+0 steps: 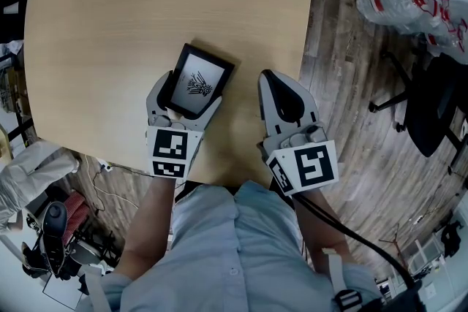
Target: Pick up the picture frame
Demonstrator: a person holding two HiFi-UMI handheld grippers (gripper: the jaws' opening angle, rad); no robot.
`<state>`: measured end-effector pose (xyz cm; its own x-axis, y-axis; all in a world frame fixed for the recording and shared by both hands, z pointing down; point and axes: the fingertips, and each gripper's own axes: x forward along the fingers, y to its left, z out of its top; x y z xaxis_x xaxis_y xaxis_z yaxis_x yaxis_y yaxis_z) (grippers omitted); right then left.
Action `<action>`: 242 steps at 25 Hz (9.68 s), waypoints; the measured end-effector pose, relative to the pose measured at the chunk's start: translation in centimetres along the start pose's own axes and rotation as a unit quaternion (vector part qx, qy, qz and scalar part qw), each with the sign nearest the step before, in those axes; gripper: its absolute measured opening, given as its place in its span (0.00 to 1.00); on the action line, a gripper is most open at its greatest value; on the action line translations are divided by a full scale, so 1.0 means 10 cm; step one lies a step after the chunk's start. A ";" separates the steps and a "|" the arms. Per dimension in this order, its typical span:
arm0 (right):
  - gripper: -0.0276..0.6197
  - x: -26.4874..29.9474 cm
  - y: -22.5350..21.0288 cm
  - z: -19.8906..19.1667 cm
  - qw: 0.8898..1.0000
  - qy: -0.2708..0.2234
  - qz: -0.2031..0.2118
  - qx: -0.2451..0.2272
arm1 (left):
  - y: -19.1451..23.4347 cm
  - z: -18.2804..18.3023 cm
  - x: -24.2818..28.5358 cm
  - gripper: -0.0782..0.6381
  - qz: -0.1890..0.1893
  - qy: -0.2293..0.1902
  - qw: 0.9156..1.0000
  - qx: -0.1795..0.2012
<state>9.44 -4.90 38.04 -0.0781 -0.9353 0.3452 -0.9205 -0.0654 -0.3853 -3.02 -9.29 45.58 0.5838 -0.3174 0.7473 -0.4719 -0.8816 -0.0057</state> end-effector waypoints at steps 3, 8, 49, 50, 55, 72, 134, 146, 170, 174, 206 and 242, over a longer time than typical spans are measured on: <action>0.05 0.00 0.00 0.00 1.000 0.000 0.000 -0.001 | 0.14 0.08 -0.08 0.22 0.045 -0.025 0.999 0.012; 0.05 0.01 0.01 -0.03 1.000 0.004 0.002 -0.001 | 0.11 -0.03 0.00 0.40 0.035 0.002 0.999 0.018; 0.05 -0.27 -0.14 -0.01 0.998 -0.027 -0.031 0.038 | -0.42 -0.29 0.23 0.92 -0.099 0.143 0.979 0.103; 0.05 -0.27 -0.16 -0.01 0.998 -0.026 -0.031 0.040 | -0.43 -0.29 0.24 0.92 -0.099 0.148 0.979 0.102; 0.05 -0.28 -0.20 -0.02 0.998 -0.027 -0.028 0.047 | -0.42 -0.27 0.26 0.92 -0.101 0.157 0.976 0.109; 0.05 -0.27 -0.20 -0.06 0.998 -0.021 -0.023 0.050 | -0.35 -0.25 0.20 0.89 -0.086 0.152 0.976 0.128; 0.43 -0.09 0.69 0.13 0.961 -0.002 0.201 0.188 | -0.17 0.68 -0.87 0.37 0.073 -0.138 0.987 0.026; 0.43 -0.09 0.40 -0.20 0.982 0.034 0.150 0.110 | -0.05 0.17 -0.71 0.47 0.074 -0.098 0.992 0.004; 0.43 -0.55 0.56 0.09 0.981 0.021 0.190 -0.031 | -0.28 0.70 -1.95 0.32 0.189 -0.249 0.949 -0.029; 0.43 -0.48 0.61 0.04 0.981 0.037 0.186 -0.048 | -0.17 0.77 -2.10 0.13 0.201 -0.268 0.942 -0.037; 0.86 0.51 0.49 -1.38 0.884 0.390 0.084 -0.245 | 0.80 0.39 -1.74 0.11 0.138 -0.250 0.944 -0.164; 0.85 0.51 0.42 -1.41 0.854 0.449 0.074 -0.251 | 0.75 0.24 -1.70 0.11 0.131 -0.249 0.943 -0.178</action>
<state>-0.28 -5.02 50.26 -0.2627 -0.2620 0.9286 -0.9054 0.3997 -0.1434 -14.90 -11.39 31.25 0.6126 -0.7103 0.3468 -0.7829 -0.6057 0.1424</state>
